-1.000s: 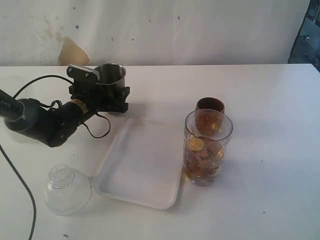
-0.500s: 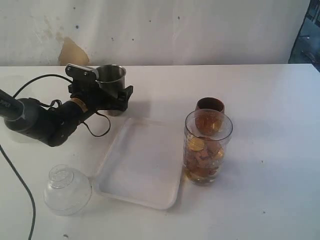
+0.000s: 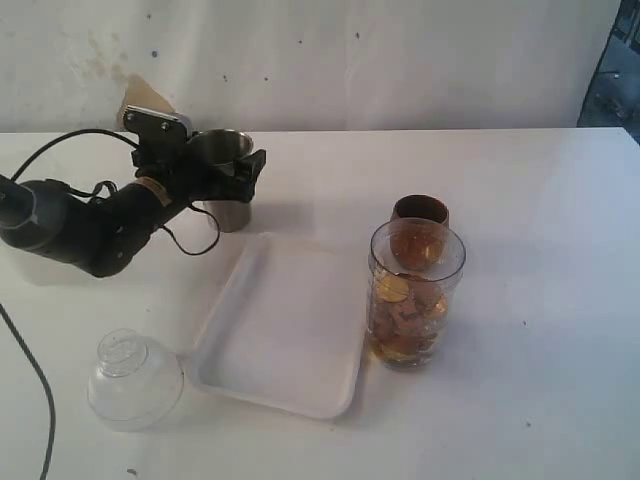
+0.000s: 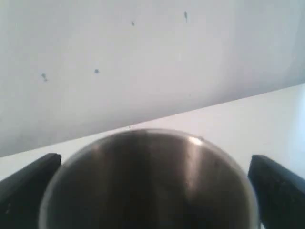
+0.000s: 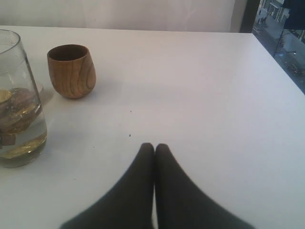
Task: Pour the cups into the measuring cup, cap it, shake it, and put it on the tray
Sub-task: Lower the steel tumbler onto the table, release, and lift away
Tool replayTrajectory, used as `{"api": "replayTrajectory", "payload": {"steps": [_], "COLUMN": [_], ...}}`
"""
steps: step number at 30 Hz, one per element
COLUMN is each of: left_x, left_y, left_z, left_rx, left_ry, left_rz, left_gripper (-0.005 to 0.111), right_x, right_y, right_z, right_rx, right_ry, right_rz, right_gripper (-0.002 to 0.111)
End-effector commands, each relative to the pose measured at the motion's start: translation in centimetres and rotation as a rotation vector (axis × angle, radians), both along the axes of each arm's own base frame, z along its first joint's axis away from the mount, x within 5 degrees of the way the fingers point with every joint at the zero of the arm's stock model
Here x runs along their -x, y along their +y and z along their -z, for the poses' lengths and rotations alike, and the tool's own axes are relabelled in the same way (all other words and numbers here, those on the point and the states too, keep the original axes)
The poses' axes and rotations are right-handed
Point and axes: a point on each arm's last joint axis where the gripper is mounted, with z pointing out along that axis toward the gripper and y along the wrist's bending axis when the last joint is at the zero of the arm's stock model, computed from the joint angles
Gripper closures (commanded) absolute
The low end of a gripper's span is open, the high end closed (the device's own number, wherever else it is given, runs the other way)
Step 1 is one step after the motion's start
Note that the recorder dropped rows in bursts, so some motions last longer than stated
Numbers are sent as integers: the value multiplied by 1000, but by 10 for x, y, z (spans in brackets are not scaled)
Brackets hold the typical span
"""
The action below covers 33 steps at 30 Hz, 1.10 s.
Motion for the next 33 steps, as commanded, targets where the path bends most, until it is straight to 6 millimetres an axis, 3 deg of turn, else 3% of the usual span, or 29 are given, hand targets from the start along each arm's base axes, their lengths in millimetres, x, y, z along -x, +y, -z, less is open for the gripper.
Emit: {"api": "replayTrajectory", "payload": {"steps": [1, 7, 17, 27, 33], "left_x": [-2, 0, 18, 76, 119], "left_y": [1, 2, 10, 38, 59], "left_z": [-20, -41, -125, -208, -244], "left_rx": [28, 27, -51, -121, -123], "left_ry": [-34, -49, -43, 208, 319], "left_rz": [-14, -19, -34, -156, -227], "left_gripper": [2, 2, 2, 2, 2], "right_x": [0, 0, 0, 0, 0], "right_y": [0, 0, 0, 0, 0], "right_z": [1, 1, 1, 1, 1], "right_rx": [-5, -5, -5, -5, -5], "right_ry": [-3, -3, -3, -3, -3], "right_rz": [5, 5, 5, 5, 5], "right_gripper": [108, 108, 108, 108, 108]}}
